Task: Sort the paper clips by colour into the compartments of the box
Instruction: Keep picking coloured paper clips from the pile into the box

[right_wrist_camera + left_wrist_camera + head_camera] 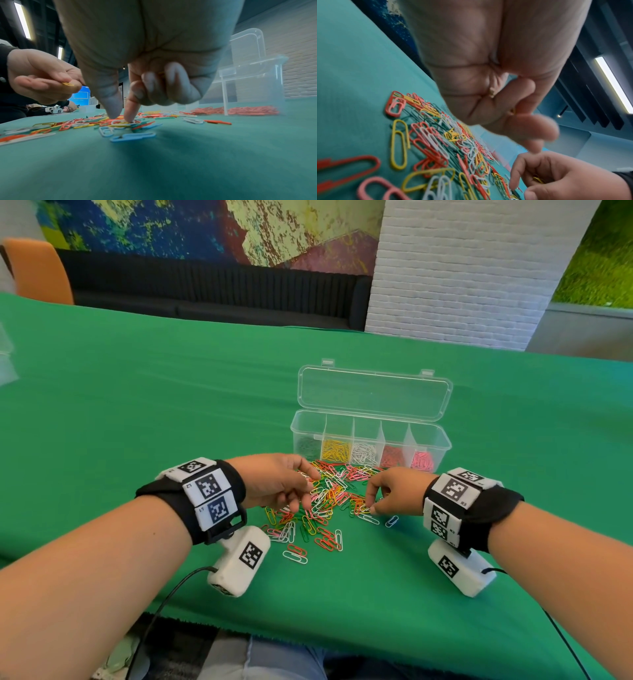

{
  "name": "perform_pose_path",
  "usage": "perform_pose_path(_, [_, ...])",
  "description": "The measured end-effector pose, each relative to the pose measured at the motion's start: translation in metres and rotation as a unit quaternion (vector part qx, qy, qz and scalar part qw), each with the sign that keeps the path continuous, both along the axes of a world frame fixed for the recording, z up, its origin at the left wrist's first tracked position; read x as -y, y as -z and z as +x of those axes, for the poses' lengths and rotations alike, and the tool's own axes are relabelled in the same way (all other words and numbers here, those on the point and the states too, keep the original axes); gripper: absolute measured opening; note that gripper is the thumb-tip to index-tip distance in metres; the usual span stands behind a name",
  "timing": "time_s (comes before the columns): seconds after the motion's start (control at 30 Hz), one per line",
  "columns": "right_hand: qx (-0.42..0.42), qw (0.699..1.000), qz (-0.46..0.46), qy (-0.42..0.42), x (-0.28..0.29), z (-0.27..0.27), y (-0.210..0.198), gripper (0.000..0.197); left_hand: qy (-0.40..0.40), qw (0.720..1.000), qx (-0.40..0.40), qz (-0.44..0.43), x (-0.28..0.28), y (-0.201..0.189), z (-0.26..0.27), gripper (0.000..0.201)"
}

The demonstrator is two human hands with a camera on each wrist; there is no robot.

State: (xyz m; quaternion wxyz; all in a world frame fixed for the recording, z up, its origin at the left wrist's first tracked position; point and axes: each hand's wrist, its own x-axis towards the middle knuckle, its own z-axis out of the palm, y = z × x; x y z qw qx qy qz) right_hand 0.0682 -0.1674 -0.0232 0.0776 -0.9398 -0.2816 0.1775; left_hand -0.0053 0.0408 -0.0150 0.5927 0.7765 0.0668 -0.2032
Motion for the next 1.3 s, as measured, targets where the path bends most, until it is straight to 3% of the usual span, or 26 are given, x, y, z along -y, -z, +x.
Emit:
perform_pose_path(0.17, [0.017,1.0,-0.018,-0.014,-0.003,-0.001,0.0,0.017,-0.001,1.0,-0.016,0.019,0.002,0.0,-0.001,0.04])
perform_pose_path(0.23, [0.028,0.999,-0.027,-0.027,-0.005,-0.003,0.001,0.016,0.002,0.999,-0.009,0.054,0.004,-0.002,0.0,0.037])
perform_pose_path(0.3, [0.035,0.998,-0.036,-0.035,-0.007,-0.003,0.002,0.011,0.04,0.989,0.012,0.144,0.007,-0.004,-0.001,0.021])
perform_pose_path(0.4, [0.022,0.998,-0.04,-0.036,-0.007,-0.004,0.0,0.016,0.126,0.924,0.071,0.354,0.009,-0.005,-0.003,0.005])
perform_pose_path(0.5, [0.019,0.999,-0.031,-0.024,-0.002,-0.003,-0.005,0.011,0.167,0.883,0.106,0.426,0.013,-0.003,-0.005,0.003])
perform_pose_path(0.7, [0.049,0.997,-0.056,0.029,0.011,0.004,-0.006,0.021,0.209,0.852,0.111,0.467,0.019,0.002,-0.003,0.014])
perform_pose_path(0.77, [0.056,0.995,-0.076,0.02,0.014,0.003,-0.005,0.012,0.218,0.845,0.109,0.477,0.019,0.004,-0.003,0.012])
perform_pose_path(0.93, [0.051,0.998,-0.031,-0.029,0.006,-0.001,-0.002,0.013,0.216,0.847,0.103,0.474,0.015,0.004,-0.002,0.016])
perform_pose_path(1.3, [0.044,0.995,-0.03,-0.08,-0.001,0.003,0.005,0.01,0.246,0.834,0.1,0.483,0.021,0.008,0.003,0.008])
